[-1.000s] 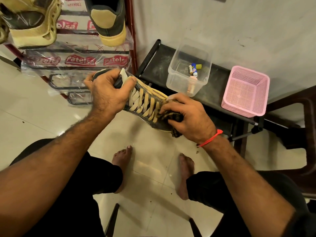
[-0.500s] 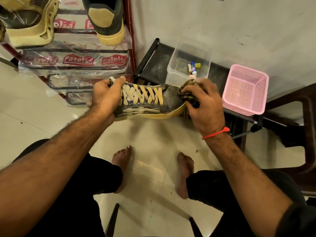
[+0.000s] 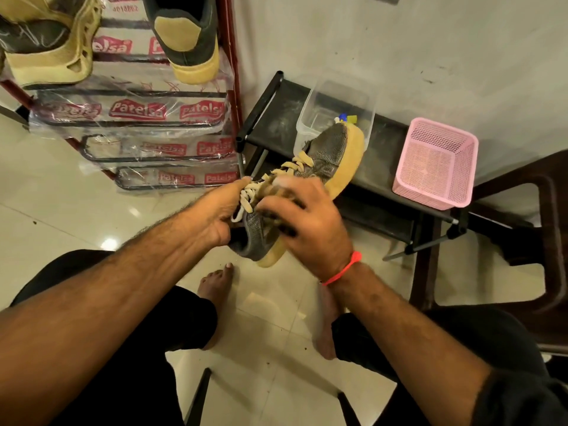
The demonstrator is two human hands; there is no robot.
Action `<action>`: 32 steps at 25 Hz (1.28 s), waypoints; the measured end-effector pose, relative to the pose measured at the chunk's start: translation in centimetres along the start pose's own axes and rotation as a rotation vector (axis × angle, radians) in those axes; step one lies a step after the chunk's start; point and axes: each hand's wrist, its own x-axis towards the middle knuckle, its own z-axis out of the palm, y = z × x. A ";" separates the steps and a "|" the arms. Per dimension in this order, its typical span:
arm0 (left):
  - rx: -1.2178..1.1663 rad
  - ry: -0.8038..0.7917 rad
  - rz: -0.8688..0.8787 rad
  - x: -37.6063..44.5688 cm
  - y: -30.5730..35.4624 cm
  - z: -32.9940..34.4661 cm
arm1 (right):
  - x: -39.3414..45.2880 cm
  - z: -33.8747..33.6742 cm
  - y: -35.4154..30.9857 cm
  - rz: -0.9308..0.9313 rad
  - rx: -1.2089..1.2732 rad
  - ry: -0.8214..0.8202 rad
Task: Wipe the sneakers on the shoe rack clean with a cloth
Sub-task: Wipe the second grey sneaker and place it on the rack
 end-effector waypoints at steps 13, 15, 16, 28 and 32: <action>0.041 0.192 0.199 -0.6 0.6 0.0 | 1.2 -1.7 3.8 -0.039 -0.078 -0.026; 0.023 0.173 0.181 -0.5 0.5 0.1 | 2.2 -2.7 5.2 0.136 -0.017 0.117; 0.010 0.161 0.171 -0.6 0.5 0.2 | 1.8 -2.0 4.1 0.153 -0.001 0.116; 0.000 -0.008 -0.010 -0.1 0.8 -1.0 | 0.2 -0.3 1.2 -0.061 0.091 -0.068; 0.009 -0.070 -0.025 -0.2 0.4 -0.9 | 1.7 -2.1 3.7 0.200 0.150 0.039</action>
